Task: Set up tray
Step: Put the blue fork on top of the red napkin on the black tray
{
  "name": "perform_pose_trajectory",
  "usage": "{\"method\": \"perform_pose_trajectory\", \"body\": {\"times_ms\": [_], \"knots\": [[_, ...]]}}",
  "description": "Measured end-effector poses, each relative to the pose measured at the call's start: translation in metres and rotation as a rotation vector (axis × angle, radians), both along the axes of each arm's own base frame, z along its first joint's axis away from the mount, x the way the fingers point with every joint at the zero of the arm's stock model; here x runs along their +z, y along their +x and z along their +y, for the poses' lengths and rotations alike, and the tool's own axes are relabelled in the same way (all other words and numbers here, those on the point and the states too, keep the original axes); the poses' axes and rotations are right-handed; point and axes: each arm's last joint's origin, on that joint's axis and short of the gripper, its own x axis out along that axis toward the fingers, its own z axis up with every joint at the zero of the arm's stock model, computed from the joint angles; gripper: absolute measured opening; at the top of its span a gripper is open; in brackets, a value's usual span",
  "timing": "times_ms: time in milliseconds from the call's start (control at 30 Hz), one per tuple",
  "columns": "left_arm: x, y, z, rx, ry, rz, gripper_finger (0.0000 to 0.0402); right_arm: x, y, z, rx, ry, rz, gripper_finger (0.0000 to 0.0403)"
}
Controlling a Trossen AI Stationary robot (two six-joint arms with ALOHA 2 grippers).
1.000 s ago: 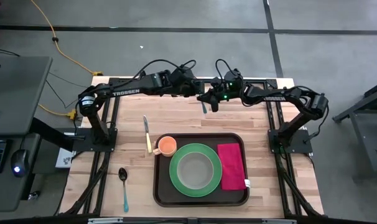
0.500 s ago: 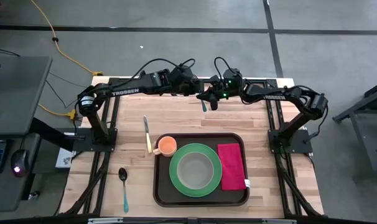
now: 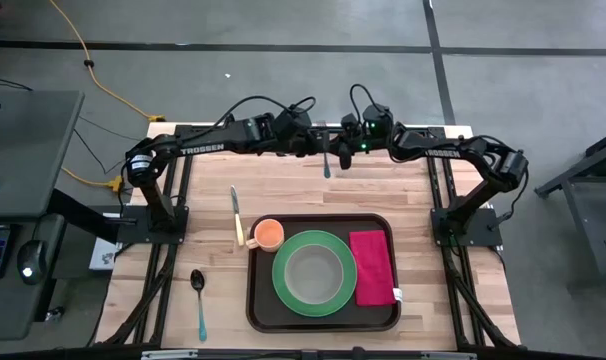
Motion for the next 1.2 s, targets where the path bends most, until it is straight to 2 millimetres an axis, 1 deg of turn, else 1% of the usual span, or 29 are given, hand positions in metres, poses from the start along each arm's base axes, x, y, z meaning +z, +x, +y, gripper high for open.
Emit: {"method": "perform_pose_trajectory", "body": {"times_ms": [567,767,1033,1200], "knots": [[-0.002,-0.001,0.000,0.004,0.001,0.020,0.0067,-0.003,-0.008,-0.009,-0.002,0.040,0.024,0.0000],[-0.008,-0.006,-0.001,0.004,-0.023,0.093,0.0067,-0.004,-0.010,-0.010,0.038,0.088,0.020,0.0000],[-0.014,-0.012,-0.003,-0.009,-0.031,0.201,0.0067,-0.006,-0.012,-0.006,0.117,0.185,0.042,0.0000],[-0.019,-0.018,-0.004,-0.002,-0.036,0.285,0.0067,0.001,-0.020,0.000,0.136,0.207,0.070,0.0000]]}}
